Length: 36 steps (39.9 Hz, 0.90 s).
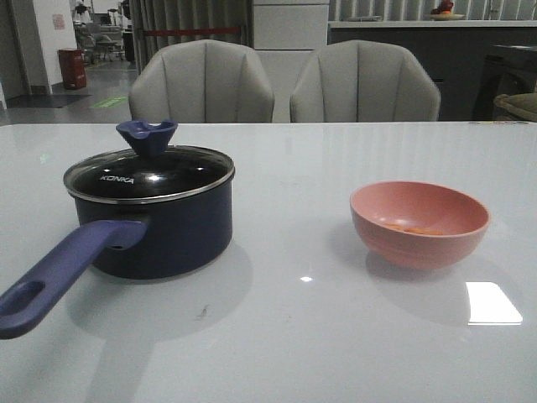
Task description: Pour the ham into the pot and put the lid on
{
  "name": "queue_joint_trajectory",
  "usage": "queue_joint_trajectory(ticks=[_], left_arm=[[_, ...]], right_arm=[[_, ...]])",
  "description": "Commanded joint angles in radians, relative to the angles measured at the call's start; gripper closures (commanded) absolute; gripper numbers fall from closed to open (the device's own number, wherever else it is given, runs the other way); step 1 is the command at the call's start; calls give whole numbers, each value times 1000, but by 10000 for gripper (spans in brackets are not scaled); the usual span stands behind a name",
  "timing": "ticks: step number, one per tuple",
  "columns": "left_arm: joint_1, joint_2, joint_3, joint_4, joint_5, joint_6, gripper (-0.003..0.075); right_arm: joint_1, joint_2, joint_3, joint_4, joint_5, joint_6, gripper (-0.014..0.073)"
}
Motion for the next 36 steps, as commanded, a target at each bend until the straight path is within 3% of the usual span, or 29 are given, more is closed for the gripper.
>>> queue_joint_trajectory(ticks=[1, 36], left_arm=[[0, -7, 22, -9, -80, -1, 591], [0, -7, 22, -9, -88, -1, 591]], right_arm=[[1, -19, -5, -11, -82, -1, 437], [1, -19, -5, -11, -82, -1, 437]])
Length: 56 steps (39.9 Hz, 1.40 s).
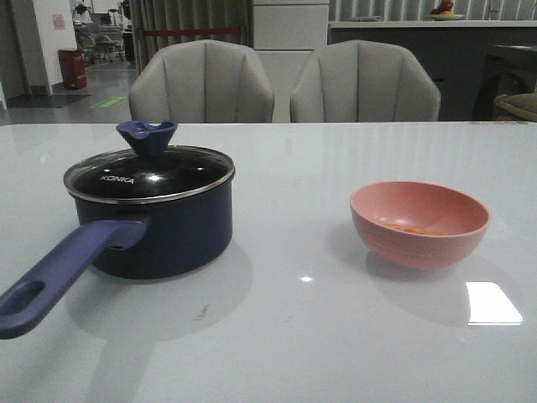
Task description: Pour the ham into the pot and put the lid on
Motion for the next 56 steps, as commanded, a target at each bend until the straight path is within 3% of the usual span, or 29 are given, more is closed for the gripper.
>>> queue_joint_trajectory(ticks=[1, 12, 15, 25, 29, 49, 56], left_arm=[[0, -7, 22, -9, -86, -1, 591], [3, -7, -17, -13, -429, -1, 591], [3, 3, -94, -13, -354, -1, 591], [3, 189, -432, -13, 146, -1, 591], [3, 268, -472, -21, 257, -1, 591], [3, 381, -476, -40, 235, -1, 589], [3, 381, -476, -40, 235, -1, 523]], right_arm=[[1, -19, -5, -11, -82, -1, 437], [1, -19, -5, -11, -82, -1, 437], [1, -19, -5, -11, -82, -1, 437], [1, -19, -5, -11, -82, -1, 437], [1, -19, -5, -11, -82, -1, 437], [1, -19, -5, -11, -82, -1, 437], [1, -19, -5, -11, -82, -1, 437]])
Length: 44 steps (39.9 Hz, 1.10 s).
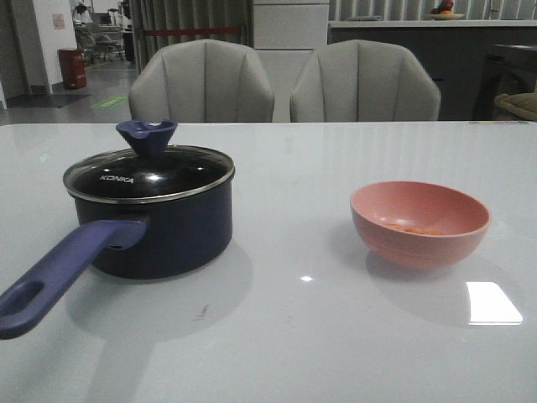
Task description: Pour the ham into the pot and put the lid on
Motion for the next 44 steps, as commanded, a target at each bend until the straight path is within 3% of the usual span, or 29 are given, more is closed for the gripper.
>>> queue_joint_trajectory(ticks=[1, 9, 11, 18, 22, 27, 38, 44], left_arm=[[1, 15, -35, -10, -84, -1, 493], [1, 15, -35, -8, -84, -1, 181], [1, 15, -35, -8, -84, -1, 147], [1, 15, 0, -33, -112, -1, 171], [1, 33, -30, -30, -16, -1, 171], [1, 123, -127, -12, 148, -1, 169], [-13, 397, -366, -12, 252, 0, 160], [-76, 595, -513, -12, 372, 4, 78]], right_arm=[[1, -19, -5, -11, -82, -1, 437], [1, -19, -5, -11, -82, -1, 437], [1, -19, -5, -11, -82, -1, 437], [1, -19, -5, -11, -82, -1, 437], [1, -19, -5, -11, -82, -1, 437], [1, -19, -5, -11, -82, -1, 437], [1, -19, -5, -11, -82, -1, 437], [1, -19, -5, -11, -82, -1, 437]])
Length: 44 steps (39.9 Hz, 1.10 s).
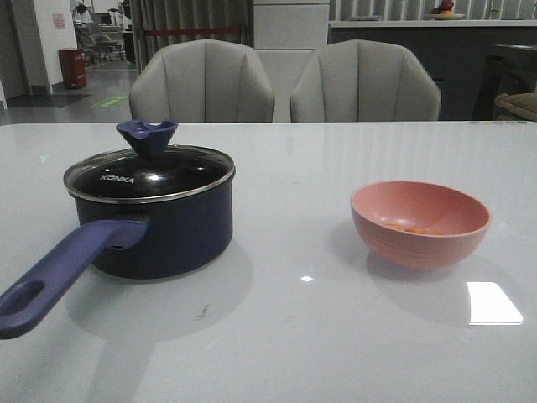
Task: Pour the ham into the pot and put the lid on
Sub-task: 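Lower the left gripper onto the purple lid knob and grasp it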
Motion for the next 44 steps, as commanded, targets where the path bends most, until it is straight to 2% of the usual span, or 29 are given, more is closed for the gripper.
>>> queue_joint_trajectory(ticks=[1, 13, 19, 29, 33, 40, 44], left_arm=[[-50, 129, -112, -2, 21, 2, 78], [-273, 449, -367, -8, 55, -1, 82], [-351, 605, -544, 18, 117, -86, 82], [-397, 848, -838, 126, 319, -250, 82], [-397, 914, -934, 127, 410, -271, 82], [-397, 1017, -1044, 129, 519, -318, 82], [-399, 1054, -1071, 124, 537, -332, 82]], right_arm=[[1, -19, -5, -11, -82, -1, 437], [1, -19, -5, -11, -82, -1, 437], [1, -19, -5, -11, -82, -1, 437], [1, -19, -5, -11, -82, -1, 437], [1, -19, -5, -11, -82, -1, 437], [1, -19, -5, -11, -82, -1, 437], [1, -19, -5, -11, -82, -1, 437]])
